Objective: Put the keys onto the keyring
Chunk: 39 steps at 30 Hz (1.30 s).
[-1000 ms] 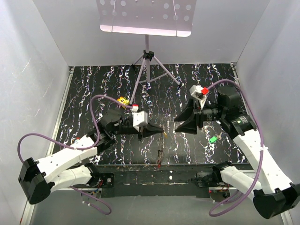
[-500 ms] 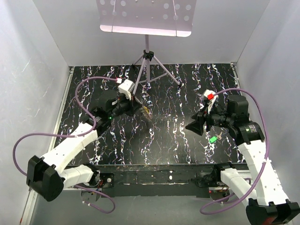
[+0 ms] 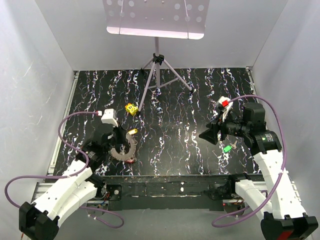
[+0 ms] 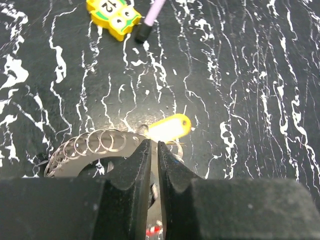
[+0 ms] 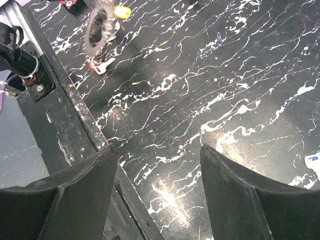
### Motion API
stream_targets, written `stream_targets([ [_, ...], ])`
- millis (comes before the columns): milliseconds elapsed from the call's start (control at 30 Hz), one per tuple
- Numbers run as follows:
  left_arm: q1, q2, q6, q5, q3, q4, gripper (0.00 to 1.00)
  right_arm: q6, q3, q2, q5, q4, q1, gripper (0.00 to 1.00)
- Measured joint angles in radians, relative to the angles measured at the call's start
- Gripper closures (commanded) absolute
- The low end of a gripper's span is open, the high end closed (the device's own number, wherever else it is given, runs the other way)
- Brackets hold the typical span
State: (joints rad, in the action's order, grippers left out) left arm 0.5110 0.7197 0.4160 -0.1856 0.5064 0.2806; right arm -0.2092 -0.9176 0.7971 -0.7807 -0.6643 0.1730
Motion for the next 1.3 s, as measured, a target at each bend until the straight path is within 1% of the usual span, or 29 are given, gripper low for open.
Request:
stream_targets([
  [67,-0.003,-0.01,0.031,-0.025,-0.007,0.014,0.88,0.0,0.0,0.0,-0.005,0.0,-0.004,0.27],
  [100,-0.005,-0.009,0.044,-0.035,-0.007,0.019,0.84,0.001,0.0,0.0,-0.008,0.0,-0.006,0.27],
  [200,-0.006,0.004,0.077,-0.053,-0.007,0.044,0.7,0.001,0.0,0.001,-0.024,-0.006,-0.012,0.27],
  [267,-0.008,0.01,0.093,-0.061,-0.007,0.064,0.57,0.001,0.0,0.002,-0.038,-0.016,-0.015,0.27],
  [300,-0.01,0.01,0.098,-0.062,-0.006,0.074,0.47,0.0,0.0,0.003,-0.045,-0.02,-0.015,0.27],
  [333,-0.011,0.008,0.102,-0.06,-0.001,0.088,0.37,-0.002,0.0,0.005,-0.054,-0.024,-0.016,0.27],
  [400,-0.012,0.001,0.095,-0.039,0.019,0.1,0.1,-0.021,-0.001,0.012,-0.082,-0.042,-0.016,0.26],
  [433,-0.013,-0.004,0.09,-0.011,0.035,0.101,0.02,-0.04,-0.003,0.018,-0.106,-0.058,-0.016,0.25],
  [500,-0.019,-0.007,0.085,0.093,0.079,0.077,0.02,-0.105,-0.021,0.036,-0.171,-0.116,-0.016,0.25],
  [600,-0.026,0.045,0.126,0.305,0.19,0.018,0.02,-0.25,-0.077,0.072,-0.297,-0.221,-0.016,0.27],
  [633,-0.028,0.077,0.16,0.379,0.234,-0.015,0.02,-0.324,-0.101,0.084,-0.354,-0.263,-0.016,0.27],
  [700,-0.035,0.159,0.274,0.536,0.314,-0.129,0.02,-0.498,-0.143,0.101,-0.461,-0.367,-0.016,0.27],
  [800,-0.045,0.278,0.526,0.739,0.319,-0.43,0.02,-0.747,-0.186,0.116,-0.574,-0.515,-0.011,0.28],
  [867,-0.045,0.377,0.724,0.845,0.293,-0.68,0.02,-0.865,-0.208,0.125,-0.615,-0.571,0.005,0.28],
  [900,-0.045,0.421,0.801,0.885,0.285,-0.777,0.02,-0.924,-0.221,0.13,-0.631,-0.594,0.015,0.28],
  [1033,-0.045,0.547,1.013,1.038,0.27,-1.084,0.02,-1.091,-0.246,0.13,-0.664,-0.633,0.047,0.28],
  [1067,-0.044,0.56,1.042,1.071,0.267,-1.154,0.02,-1.142,-0.247,0.124,-0.669,-0.639,0.061,0.28],
  [1167,-0.043,0.56,1.077,1.162,0.242,-1.347,0.02,-1.217,-0.243,0.085,-0.674,-0.647,0.111,0.27],
  [1233,-0.039,0.544,1.063,1.205,0.207,-1.445,0.02,-1.218,-0.228,0.044,-0.673,-0.621,0.141,0.27],
  [1300,-0.031,0.526,1.029,1.238,0.161,-1.508,0.02,-1.18,-0.19,-0.013,-0.66,-0.554,0.173,0.26],
])
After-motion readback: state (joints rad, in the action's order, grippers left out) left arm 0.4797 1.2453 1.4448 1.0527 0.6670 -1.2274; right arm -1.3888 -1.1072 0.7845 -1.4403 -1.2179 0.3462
